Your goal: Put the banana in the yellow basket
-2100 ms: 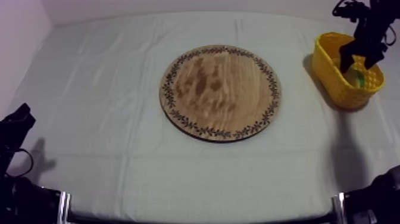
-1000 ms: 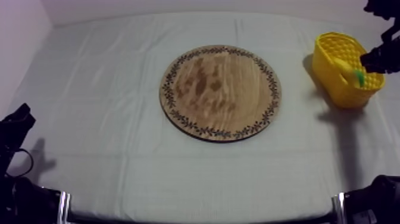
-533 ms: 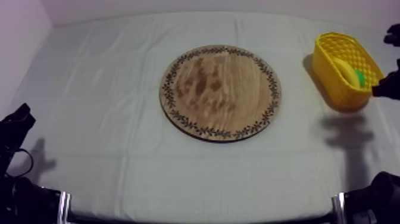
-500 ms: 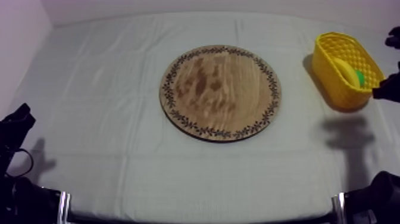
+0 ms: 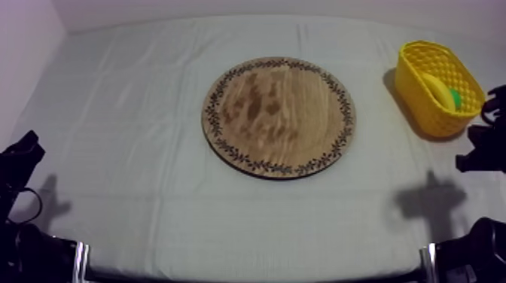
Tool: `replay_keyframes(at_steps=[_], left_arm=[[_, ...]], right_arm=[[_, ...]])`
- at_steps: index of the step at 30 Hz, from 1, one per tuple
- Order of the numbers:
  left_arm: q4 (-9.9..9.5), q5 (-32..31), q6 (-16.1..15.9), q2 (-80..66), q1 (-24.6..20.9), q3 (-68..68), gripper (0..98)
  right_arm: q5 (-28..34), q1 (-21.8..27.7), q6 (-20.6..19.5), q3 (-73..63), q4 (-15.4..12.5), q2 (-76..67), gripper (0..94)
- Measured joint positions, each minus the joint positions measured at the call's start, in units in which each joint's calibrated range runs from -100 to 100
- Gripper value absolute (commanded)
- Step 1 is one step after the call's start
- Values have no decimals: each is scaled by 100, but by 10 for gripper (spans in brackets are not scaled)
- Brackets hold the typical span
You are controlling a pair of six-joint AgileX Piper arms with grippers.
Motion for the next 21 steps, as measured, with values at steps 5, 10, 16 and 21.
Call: replay_keyframes(at_steps=[5,10,16,21], left_arm=[[0,0,0,0,0,0,1],[0,0,0,0,0,0,1],[0,0,0,0,0,0,1],[0,0,0,0,0,0,1]], right_arm=[[267,-149,-95,364,230,-746,4],[482,-498,-656,513,708,-1415,3],[451,-1000,-1653,684,1195,-2168,4],[-239,-1284,-2228,969,1548,-2398,4]])
